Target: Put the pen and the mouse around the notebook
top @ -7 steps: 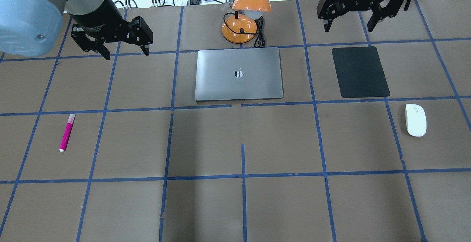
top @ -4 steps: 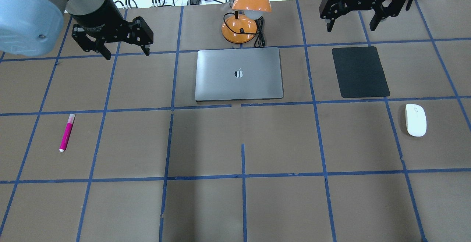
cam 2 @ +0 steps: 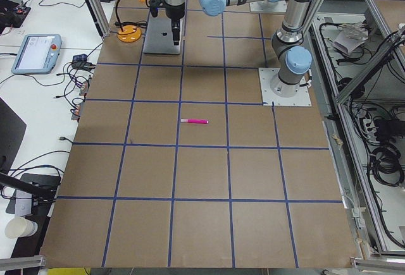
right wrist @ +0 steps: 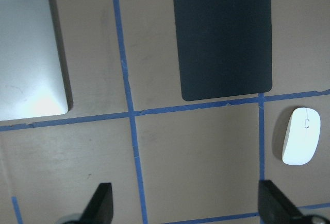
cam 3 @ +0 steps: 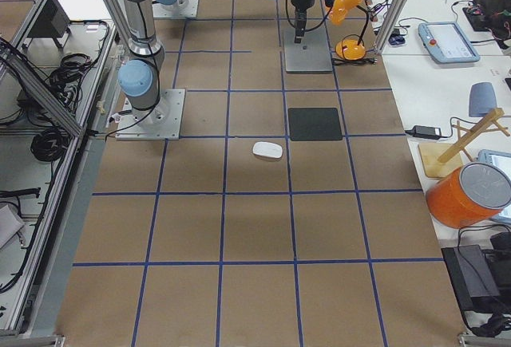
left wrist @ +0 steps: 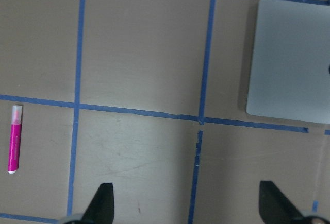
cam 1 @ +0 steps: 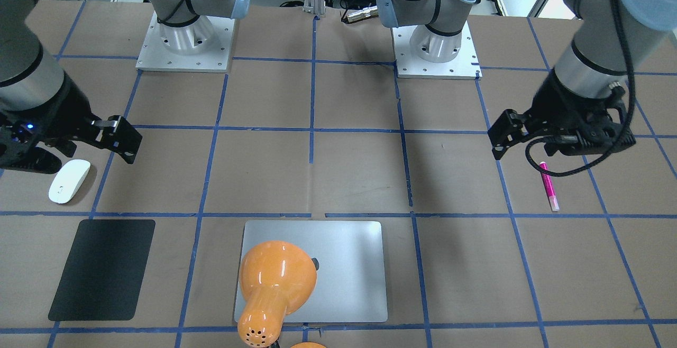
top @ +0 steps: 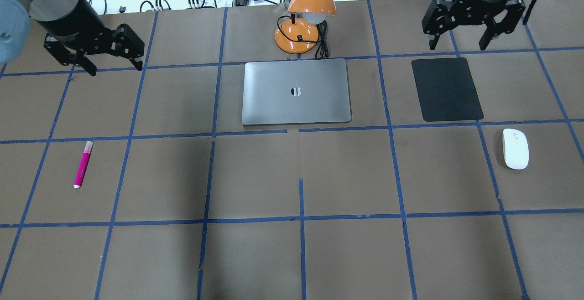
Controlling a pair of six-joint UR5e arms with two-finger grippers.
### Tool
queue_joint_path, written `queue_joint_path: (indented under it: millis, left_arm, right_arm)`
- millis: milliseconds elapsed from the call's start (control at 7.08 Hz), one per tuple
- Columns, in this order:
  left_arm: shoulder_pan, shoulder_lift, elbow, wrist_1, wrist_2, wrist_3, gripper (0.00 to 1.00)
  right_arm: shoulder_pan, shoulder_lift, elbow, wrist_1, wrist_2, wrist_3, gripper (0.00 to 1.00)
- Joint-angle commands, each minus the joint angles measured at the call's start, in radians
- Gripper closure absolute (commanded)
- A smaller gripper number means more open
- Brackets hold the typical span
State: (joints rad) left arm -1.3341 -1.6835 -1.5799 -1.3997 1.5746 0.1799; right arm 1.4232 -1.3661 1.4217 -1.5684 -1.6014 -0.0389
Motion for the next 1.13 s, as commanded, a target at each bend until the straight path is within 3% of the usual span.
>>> queue_joint_path:
  millis: [0,141,424,706,988]
  left_arm:
    - [0.143,-0.073,-0.122,0.219,-0.004,0.236,0.00]
    - [0.209,-0.108,-0.209,0.393,-0.002,0.345,0.00]
    - [0.359,-0.192,-0.354,0.677,-0.008,0.601,0.00]
    - [0.388,-0.269,-0.439,0.772,0.008,0.613,0.00]
    - [0.389,-0.277,-0.445,0.775,0.007,0.606,0.01]
  right_arm:
    - [-0.102,0.034,0.078,-0.142,-0.003,-0.094,0.00]
    - [-0.130,0.036,0.121,-0.197,-0.006,-0.137,0.00]
    - [-0.174,0.039,0.161,-0.200,-0.005,-0.168,0.00]
    - [-0.207,0.058,0.186,-0.243,-0.002,-0.184,0.00]
    - [-0.208,0.073,0.187,-0.268,-0.005,-0.222,0.00]
